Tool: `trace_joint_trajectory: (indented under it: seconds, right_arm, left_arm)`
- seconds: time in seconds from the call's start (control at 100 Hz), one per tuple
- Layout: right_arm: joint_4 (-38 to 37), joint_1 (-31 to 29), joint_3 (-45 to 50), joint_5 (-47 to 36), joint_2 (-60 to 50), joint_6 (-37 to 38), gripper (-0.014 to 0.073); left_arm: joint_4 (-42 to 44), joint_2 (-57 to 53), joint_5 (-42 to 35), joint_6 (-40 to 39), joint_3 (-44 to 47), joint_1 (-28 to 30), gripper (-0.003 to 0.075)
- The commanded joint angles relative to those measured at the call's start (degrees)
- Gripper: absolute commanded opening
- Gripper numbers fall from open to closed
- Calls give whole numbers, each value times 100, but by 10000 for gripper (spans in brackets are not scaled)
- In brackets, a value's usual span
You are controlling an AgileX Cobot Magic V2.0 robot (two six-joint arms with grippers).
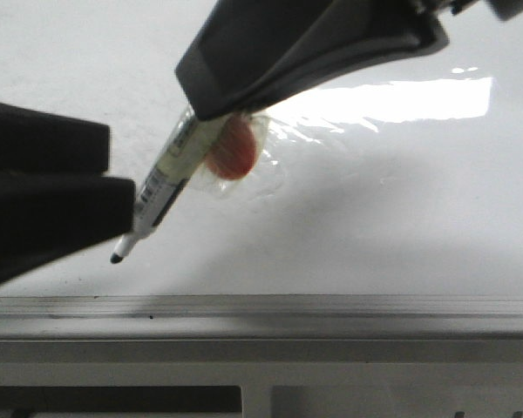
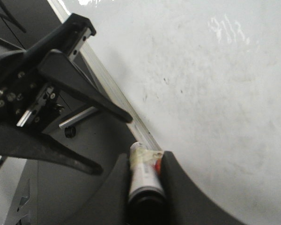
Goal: Write number 8 on whiteboard
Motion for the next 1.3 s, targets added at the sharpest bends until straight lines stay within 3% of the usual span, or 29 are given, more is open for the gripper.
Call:
trace_joint_trajectory:
  seconds: [0.0, 0.14, 0.27, 0.57, 0.95, 1.09, 1.2, 1.29]
  right_arm:
    - [71, -97, -267, -256, -247, 83, -71]
    - [71, -391, -642, 337, -284, 195, -70]
    - [71, -748, -1067, 468, -284, 195, -52]
    - [-38, -1842, -2151, 1218, 212, 207, -52]
    - [-759, -1816, -1967, 1330, 630, 229, -46]
    - [-1702, -1816, -1814, 1742, 200, 853, -42]
    - [-1548, -1765, -1670, 1961, 161, 854, -42]
    - [-1386, -1512, -1510, 1627, 322, 854, -42]
  left_arm:
    - [-752, -645, -431, -76, 39, -19, 326]
    - [-1511, -1631, 304, -76, 91, -19, 326]
    - [-1595, -2223, 795, -76, 91, -19, 325]
    - [-1620, -2401, 1118, -76, 91, -19, 323]
    - [-1620, -2401, 1130, -76, 91, -19, 323]
    - [-1620, -2401, 1130, -76, 91, -19, 323]
    - [-1620, -2401, 1130, -76, 91, -19, 322]
    - [-1620, -2401, 1130, -76, 91, -19, 322]
